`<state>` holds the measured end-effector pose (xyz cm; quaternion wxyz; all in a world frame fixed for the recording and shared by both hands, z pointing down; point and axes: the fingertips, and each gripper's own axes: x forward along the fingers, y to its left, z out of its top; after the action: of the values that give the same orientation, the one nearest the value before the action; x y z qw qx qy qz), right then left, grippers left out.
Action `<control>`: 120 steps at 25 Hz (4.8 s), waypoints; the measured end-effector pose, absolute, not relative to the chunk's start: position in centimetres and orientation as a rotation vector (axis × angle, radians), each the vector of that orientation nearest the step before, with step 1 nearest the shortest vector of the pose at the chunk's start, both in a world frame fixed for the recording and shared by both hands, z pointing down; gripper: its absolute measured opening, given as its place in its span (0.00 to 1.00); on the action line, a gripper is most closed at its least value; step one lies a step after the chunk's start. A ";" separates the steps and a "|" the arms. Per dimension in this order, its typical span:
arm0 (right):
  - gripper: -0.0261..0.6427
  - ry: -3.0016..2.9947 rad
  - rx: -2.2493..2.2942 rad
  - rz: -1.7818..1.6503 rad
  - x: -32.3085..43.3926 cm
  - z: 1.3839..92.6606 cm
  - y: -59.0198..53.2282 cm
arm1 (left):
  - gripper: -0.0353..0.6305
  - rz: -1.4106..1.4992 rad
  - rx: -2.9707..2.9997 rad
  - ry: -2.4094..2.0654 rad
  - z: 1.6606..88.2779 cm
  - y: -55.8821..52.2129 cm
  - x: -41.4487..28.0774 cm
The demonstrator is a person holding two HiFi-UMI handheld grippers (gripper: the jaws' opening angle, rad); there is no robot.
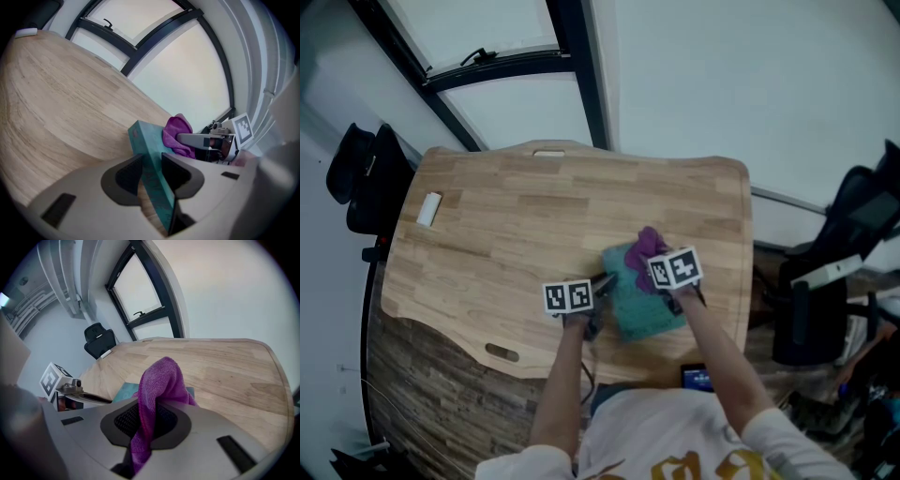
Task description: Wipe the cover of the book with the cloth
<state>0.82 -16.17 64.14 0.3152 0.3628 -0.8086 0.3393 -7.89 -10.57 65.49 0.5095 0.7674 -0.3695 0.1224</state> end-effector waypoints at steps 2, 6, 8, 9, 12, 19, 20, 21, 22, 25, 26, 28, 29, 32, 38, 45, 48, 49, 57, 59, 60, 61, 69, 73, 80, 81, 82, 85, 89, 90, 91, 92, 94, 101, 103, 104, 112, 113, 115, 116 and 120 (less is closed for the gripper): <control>0.09 -2.128 0.940 0.891 0.5 64.1 -16.0 | 0.25 0.295 1.849 -0.889 65.5 -10.5 -7.9; 0.09 -2.134 0.909 0.890 -0.5 63.9 -15.9 | 0.25 0.296 1.847 -0.890 65.5 -10.5 -7.8; 0.09 -2.138 0.890 0.886 -1.1 64.0 -15.9 | 0.25 0.297 1.847 -0.890 65.5 -10.5 -7.8; 0.09 -2.139 0.882 0.884 -1.4 64.0 -15.8 | 0.25 0.297 1.846 -0.890 65.5 -10.4 -7.9; 0.09 -2.144 0.865 0.876 -2.2 64.0 -15.7 | 0.25 0.296 1.848 -0.889 65.5 -10.5 -7.9; 0.09 -2.165 0.829 0.853 -3.9 64.0 -15.7 | 0.25 0.296 1.847 -0.889 65.4 -10.5 -7.9; 0.09 -2.166 0.826 0.850 -4.0 64.0 -15.7 | 0.25 0.296 1.845 -0.889 65.4 -10.5 -7.9; 0.09 -2.167 0.824 0.845 -4.2 64.0 -15.7 | 0.25 0.297 1.845 -0.889 65.4 -10.5 -7.9; 0.09 -2.170 0.821 0.840 -4.3 64.0 -15.6 | 0.25 0.297 1.845 -0.889 65.4 -10.5 -7.9; 0.09 -2.174 0.816 0.830 -4.4 64.0 -15.6 | 0.25 0.297 1.845 -0.889 65.4 -10.4 -7.9; 0.09 -2.175 0.816 0.827 -4.4 64.0 -15.6 | 0.25 0.297 1.845 -0.890 65.4 -10.5 -7.9; 0.09 -2.178 0.815 0.821 -4.4 64.0 -15.6 | 0.25 0.297 1.846 -0.891 65.5 -10.5 -7.9; 0.09 -2.179 0.814 0.817 -4.4 64.0 -15.5 | 0.25 0.297 1.846 -0.891 65.5 -10.5 -7.9; 0.09 -2.185 0.801 0.800 -4.6 63.9 -15.3 | 0.25 0.297 1.849 -0.892 65.4 -10.5 -7.9; 0.09 -2.190 0.784 0.781 -4.6 63.9 -15.1 | 0.25 0.297 1.849 -0.892 65.4 -10.5 -7.9; 0.09 -2.194 0.741 0.829 -4.4 64.0 -14.2 | 0.25 0.296 1.845 -0.892 65.4 -10.5 -7.9; 0.09 -2.191 0.712 0.838 -4.2 64.1 -13.2 | 0.25 0.295 1.844 -0.889 65.5 -10.5 -7.9; 0.09 -2.190 0.702 0.839 -4.2 64.1 -12.8 | 0.25 0.295 1.843 -0.890 65.5 -10.5 -7.9; 0.09 -2.187 0.661 0.848 -3.9 64.3 -10.6 | 0.25 0.295 1.843 -0.892 65.5 -10.5 -8.0; 0.09 -2.190 0.657 0.844 -4.0 64.4 -10.3 | 0.25 0.296 1.841 -0.893 65.5 -10.5 -8.0; 0.09 -2.191 0.657 0.843 -4.0 64.4 -10.2 | 0.25 0.296 1.842 -0.894 65.5 -10.5 -8.0; 0.09 -2.191 0.658 0.842 -4.0 64.4 -10.1 | 0.25 0.296 1.843 -0.894 65.5 -10.5 -8.0; 0.09 -2.191 0.640 0.863 -4.0 64.4 -9.5 | 0.25 0.296 1.850 -0.894 65.5 -10.6 -7.9; 0.09 -2.186 0.612 0.880 -4.2 64.5 -8.6 | 0.25 0.295 1.846 -0.893 65.6 -10.6 -7.9; 0.09 -2.185 0.594 0.872 -4.7 64.5 -7.4 | 0.25 0.296 1.848 -0.895 65.6 -10.6 -8.0; 0.09 -2.185 0.584 0.876 -4.7 64.5 -7.2 | 0.25 0.296 1.849 -0.897 65.6 -10.6 -8.0; 0.09 -2.184 0.574 0.880 -4.8 64.5 -7.0 | 0.25 0.297 1.850 -0.898 65.6 -10.6 -8.0; 0.09 -2.184 0.547 0.882 -5.0 64.6 -6.4 | 0.25 0.297 1.851 -0.900 65.5 -10.6 -8.0; 0.09 -2.178 0.514 0.895 -5.3 64.6 -5.8 | 0.25 0.297 1.849 -0.899 65.6 -10.6 -8.0; 0.09 -2.177 0.505 0.901 -5.3 64.6 -5.6 | 0.25 0.297 1.848 -0.899 65.6 -10.6 -8.0; 0.09 -2.176 0.498 0.906 -5.3 64.6 -5.5 | 0.25 0.297 1.847 -0.899 65.6 -10.6 -8.0; 0.09 -2.176 0.492 0.909 -5.4 64.5 -5.4 | 0.25 0.298 1.847 -0.900 65.6 -10.6 -8.0; 0.09 -2.177 0.489 0.911 -5.4 64.6 -5.3 | 0.25 0.298 1.849 -0.900 65.6 -10.7 -8.0; 0.09 -2.171 0.442 0.955 -5.7 64.6 -4.7 | 0.25 0.297 1.852 -0.898 65.5 -10.6 -8.0; 0.09 -2.166 0.430 0.967 -5.8 64.5 -4.5 | 0.25 0.296 1.851 -0.897 65.5 -10.7 -8.0; 0.09 -2.162 0.424 0.973 -5.8 64.6 -4.3 | 0.25 0.296 1.850 -0.898 65.5 -10.7 -8.0; 0.09 -2.144 0.360 1.012 -6.1 64.6 -3.0 | 0.25 0.297 1.849 -0.897 65.5 -10.6 -8.0; 0.09 -2.142 0.353 1.016 -6.1 64.5 -2.8 | 0.25 0.296 1.849 -0.897 65.5 -10.7 -8.0; 0.09 -2.143 0.340 1.021 -6.3 64.5 -2.5 | 0.25 0.296 1.848 -0.897 65.4 -10.6 -8.1; 0.09 -2.145 0.337 1.022 -6.3 64.4 -2.4 | 0.25 0.296 1.848 -0.897 65.5 -10.6 -8.1; 0.09 -2.142 0.326 1.030 -6.3 64.5 -2.2 | 0.25 0.296 1.845 -0.896 65.5 -10.6 -8.1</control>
<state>-6.31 -2.20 64.49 0.3630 0.1268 -0.8320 0.4001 -8.06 -10.61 65.53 0.5096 0.7660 -0.3721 0.1228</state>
